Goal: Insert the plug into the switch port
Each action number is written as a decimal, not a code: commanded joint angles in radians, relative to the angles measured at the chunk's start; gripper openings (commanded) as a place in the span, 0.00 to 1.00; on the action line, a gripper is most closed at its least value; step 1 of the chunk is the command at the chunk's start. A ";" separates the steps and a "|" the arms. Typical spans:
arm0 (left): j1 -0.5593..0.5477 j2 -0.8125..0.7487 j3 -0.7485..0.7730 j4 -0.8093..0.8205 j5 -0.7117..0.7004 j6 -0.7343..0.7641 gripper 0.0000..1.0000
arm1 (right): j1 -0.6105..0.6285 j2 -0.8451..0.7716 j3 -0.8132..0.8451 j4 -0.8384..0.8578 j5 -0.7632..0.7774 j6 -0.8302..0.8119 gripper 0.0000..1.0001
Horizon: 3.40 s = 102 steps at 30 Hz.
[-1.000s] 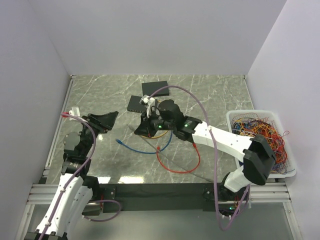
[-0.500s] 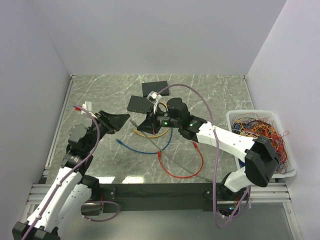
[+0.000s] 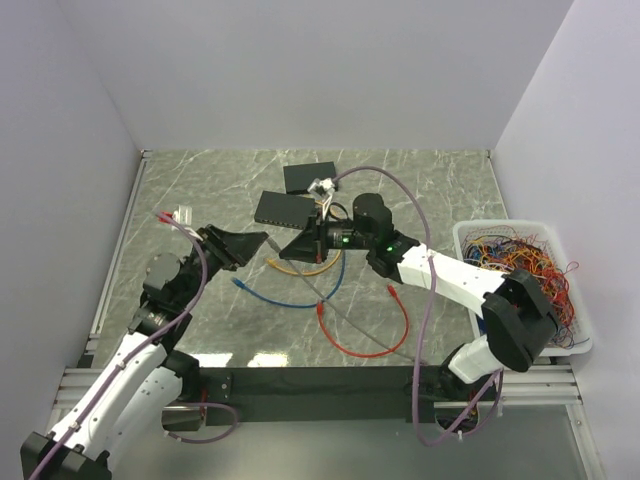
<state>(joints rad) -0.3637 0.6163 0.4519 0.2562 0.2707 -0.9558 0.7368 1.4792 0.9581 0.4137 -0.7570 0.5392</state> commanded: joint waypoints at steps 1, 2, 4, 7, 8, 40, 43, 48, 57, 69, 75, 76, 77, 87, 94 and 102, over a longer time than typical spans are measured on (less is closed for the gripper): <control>-0.014 -0.015 -0.021 0.126 0.033 0.018 0.58 | -0.031 0.018 -0.031 0.244 -0.159 0.148 0.00; -0.015 -0.012 -0.025 0.144 0.038 0.023 0.58 | -0.039 0.024 -0.036 0.305 -0.174 0.192 0.00; -0.020 -0.009 -0.033 0.156 0.050 0.026 0.57 | -0.043 0.041 -0.047 0.367 -0.214 0.235 0.00; -0.029 -0.010 -0.045 0.196 0.062 0.029 0.56 | -0.047 0.062 -0.050 0.442 -0.238 0.294 0.00; -0.030 -0.013 -0.048 0.201 0.062 0.031 0.56 | -0.045 0.066 -0.048 0.462 -0.242 0.312 0.00; -0.103 0.098 0.070 -0.058 -0.159 0.072 0.01 | 0.015 -0.118 -0.022 -0.132 0.319 -0.131 0.88; -0.116 0.128 0.079 -0.057 -0.159 0.069 0.01 | 0.082 -0.131 0.011 -0.197 0.485 -0.197 0.79; -0.158 0.178 0.108 -0.084 -0.195 0.080 0.01 | 0.119 -0.111 0.040 -0.242 0.571 -0.239 0.72; -0.188 0.211 0.119 -0.084 -0.222 0.088 0.00 | 0.150 -0.073 0.071 -0.273 0.628 -0.262 0.59; -0.205 0.253 0.128 -0.087 -0.258 0.080 0.00 | 0.179 -0.045 0.093 -0.288 0.637 -0.282 0.45; -0.207 0.255 0.130 -0.094 -0.268 0.078 0.00 | 0.190 -0.017 0.113 -0.305 0.650 -0.289 0.41; -0.207 0.254 0.130 -0.094 -0.266 0.078 0.01 | 0.191 -0.016 0.116 -0.306 0.651 -0.288 0.41; -0.207 0.253 0.130 -0.095 -0.268 0.078 0.01 | 0.191 -0.014 0.117 -0.309 0.654 -0.289 0.41; -0.210 0.255 0.130 -0.098 -0.268 0.080 0.01 | 0.202 0.015 0.136 -0.326 0.667 -0.291 0.35; -0.212 0.254 0.130 -0.101 -0.268 0.078 0.01 | 0.205 0.032 0.146 -0.334 0.671 -0.292 0.27; -0.212 0.246 0.130 -0.112 -0.268 0.080 0.01 | 0.208 0.046 0.153 -0.340 0.683 -0.295 0.10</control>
<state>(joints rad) -0.5671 0.8753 0.5354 0.1242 -0.0059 -0.8841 0.9379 1.5139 1.0626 0.0727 -0.1120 0.2588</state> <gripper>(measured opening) 0.051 0.239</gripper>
